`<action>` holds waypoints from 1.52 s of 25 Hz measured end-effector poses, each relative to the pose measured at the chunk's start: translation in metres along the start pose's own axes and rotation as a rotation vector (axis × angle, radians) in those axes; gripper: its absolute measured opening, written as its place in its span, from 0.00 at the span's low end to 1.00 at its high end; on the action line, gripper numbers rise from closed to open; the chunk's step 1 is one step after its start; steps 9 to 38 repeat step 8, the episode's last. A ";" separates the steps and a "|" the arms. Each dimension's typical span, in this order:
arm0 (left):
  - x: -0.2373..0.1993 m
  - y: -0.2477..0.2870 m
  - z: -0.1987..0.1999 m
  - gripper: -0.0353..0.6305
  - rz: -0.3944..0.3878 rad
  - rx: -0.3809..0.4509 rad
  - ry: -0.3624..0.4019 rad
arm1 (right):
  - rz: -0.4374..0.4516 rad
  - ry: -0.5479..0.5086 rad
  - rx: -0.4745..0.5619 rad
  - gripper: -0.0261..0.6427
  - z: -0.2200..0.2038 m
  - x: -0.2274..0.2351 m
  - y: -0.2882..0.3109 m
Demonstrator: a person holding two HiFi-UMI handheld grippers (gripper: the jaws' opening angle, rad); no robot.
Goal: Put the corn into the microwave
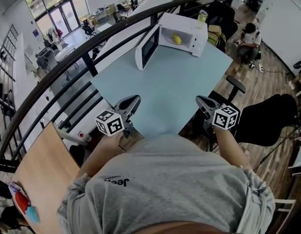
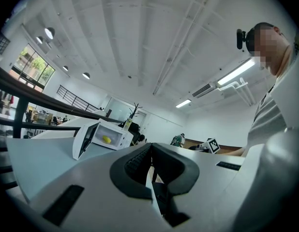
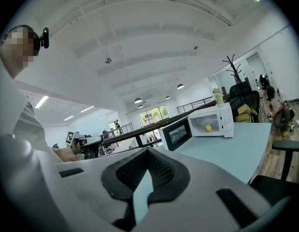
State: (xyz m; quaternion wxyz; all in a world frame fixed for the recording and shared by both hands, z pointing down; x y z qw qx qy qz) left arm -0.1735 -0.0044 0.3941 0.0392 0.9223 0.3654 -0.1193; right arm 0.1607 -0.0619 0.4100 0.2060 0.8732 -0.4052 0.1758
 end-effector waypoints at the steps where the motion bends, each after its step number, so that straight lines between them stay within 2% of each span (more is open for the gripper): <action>1: 0.000 0.000 0.000 0.08 0.001 0.002 0.000 | 0.001 0.002 0.002 0.06 0.000 0.000 0.000; 38: 0.002 0.001 0.000 0.08 -0.004 0.000 0.003 | 0.003 0.004 0.003 0.06 -0.004 0.001 -0.001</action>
Point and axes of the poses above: the fingertips, and each gripper's own axes: y forward along the fingers, x to its right, z out of its top, the point moved 5 cm from there along -y, backward along the fingers, and after that the axes turned 9 degrees about y, right-handed, at the moved point
